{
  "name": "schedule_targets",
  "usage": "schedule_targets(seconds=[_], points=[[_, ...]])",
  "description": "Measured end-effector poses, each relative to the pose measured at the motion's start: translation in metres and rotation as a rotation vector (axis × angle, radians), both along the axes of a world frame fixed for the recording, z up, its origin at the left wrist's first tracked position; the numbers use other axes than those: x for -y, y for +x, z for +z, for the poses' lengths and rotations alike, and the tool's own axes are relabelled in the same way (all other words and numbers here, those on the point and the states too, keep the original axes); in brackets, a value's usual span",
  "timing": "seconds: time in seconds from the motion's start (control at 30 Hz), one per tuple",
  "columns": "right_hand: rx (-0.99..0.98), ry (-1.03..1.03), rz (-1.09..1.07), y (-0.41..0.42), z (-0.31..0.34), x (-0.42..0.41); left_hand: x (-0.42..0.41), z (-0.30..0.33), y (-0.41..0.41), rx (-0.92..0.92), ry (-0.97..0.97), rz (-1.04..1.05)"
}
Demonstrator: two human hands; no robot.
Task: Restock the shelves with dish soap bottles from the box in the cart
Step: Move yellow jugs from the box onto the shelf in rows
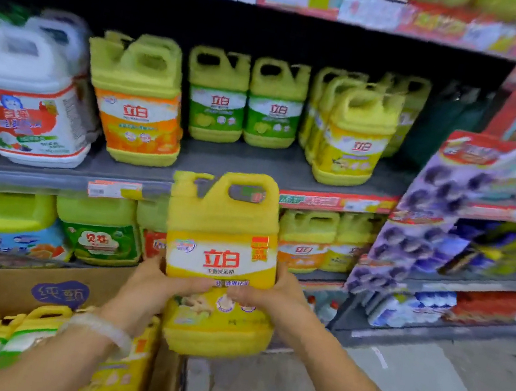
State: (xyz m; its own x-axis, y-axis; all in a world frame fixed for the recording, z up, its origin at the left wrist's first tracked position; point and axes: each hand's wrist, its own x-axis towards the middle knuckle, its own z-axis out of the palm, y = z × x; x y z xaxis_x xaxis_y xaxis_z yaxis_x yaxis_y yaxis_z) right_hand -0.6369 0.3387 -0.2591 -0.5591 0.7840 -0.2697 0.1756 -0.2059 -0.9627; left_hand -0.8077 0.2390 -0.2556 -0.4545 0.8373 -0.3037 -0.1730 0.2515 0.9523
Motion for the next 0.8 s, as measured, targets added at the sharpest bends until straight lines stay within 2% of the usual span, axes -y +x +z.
schedule_targets(seconds=[0.17, 0.27, 0.37, 0.57, 0.8], points=[[0.009, 0.112, 0.026, 0.108, 0.032, -0.023, -0.029, 0.023, 0.099, -0.067, 0.149, -0.088], [0.030, 0.133, -0.017, 0.163, 0.037, -0.030, -0.046, 0.029, 0.153, -0.135, 0.170, -0.089], [0.009, 0.162, -0.045, 0.202, 0.044, -0.039, -0.063, 0.035, 0.194, -0.121, 0.193, -0.097], [-0.012, 0.188, -0.075, 0.235, 0.053, -0.079, -0.103, 0.047, 0.234, -0.099, 0.223, -0.007], [-0.003, 0.218, -0.014, 0.227, 0.055, -0.163, -0.170, 0.046, 0.238, -0.097, 0.253, 0.109]])
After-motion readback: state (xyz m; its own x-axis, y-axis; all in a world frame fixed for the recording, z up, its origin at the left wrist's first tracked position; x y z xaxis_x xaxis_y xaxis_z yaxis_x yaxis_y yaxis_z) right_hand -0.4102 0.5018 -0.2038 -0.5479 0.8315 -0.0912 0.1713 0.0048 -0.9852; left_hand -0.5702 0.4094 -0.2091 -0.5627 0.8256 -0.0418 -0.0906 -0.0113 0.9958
